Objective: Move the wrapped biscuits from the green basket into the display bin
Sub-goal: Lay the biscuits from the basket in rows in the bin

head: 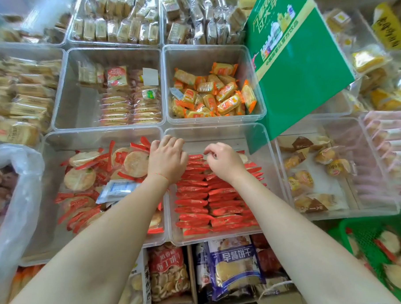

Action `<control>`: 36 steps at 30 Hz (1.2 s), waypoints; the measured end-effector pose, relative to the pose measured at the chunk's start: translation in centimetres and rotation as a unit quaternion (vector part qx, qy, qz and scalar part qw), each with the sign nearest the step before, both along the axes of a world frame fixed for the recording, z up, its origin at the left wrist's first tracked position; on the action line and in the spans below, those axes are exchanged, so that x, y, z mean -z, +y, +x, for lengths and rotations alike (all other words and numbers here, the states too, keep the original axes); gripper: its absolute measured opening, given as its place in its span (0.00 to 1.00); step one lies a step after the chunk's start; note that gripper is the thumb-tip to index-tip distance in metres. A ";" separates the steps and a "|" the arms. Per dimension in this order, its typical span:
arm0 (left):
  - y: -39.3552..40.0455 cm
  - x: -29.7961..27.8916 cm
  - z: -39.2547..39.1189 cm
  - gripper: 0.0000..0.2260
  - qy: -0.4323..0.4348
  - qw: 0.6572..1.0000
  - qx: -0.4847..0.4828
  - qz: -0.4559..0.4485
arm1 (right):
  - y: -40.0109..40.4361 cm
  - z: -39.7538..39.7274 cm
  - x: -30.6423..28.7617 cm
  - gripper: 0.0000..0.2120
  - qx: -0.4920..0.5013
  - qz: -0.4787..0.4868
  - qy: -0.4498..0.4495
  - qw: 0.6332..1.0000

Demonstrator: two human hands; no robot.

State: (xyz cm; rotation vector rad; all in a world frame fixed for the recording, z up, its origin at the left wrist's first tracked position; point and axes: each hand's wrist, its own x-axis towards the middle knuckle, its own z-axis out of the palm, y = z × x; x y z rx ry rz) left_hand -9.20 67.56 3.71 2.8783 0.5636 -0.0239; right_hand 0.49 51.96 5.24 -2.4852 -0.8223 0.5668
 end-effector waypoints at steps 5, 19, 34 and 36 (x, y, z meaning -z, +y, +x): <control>-5.9 -2.4 1.6 0.23 0.067 0.995 -0.070 0.007 | -6.5 -1.0 -2.4 0.10 0.063 0.066 -0.064 0.994; -49.0 -5.4 7.6 0.14 -0.068 0.924 -0.161 -0.339 | -43.5 6.8 -2.3 0.08 0.189 0.137 -0.021 0.972; -67.1 10.8 10.8 0.20 0.263 0.816 -0.267 -0.439 | -63.3 10.8 11.9 0.20 0.036 -0.235 0.305 0.922; -67.9 12.6 10.6 0.23 0.276 0.789 -0.316 -0.448 | -63.8 10.2 13.4 0.23 0.026 -0.244 0.332 0.911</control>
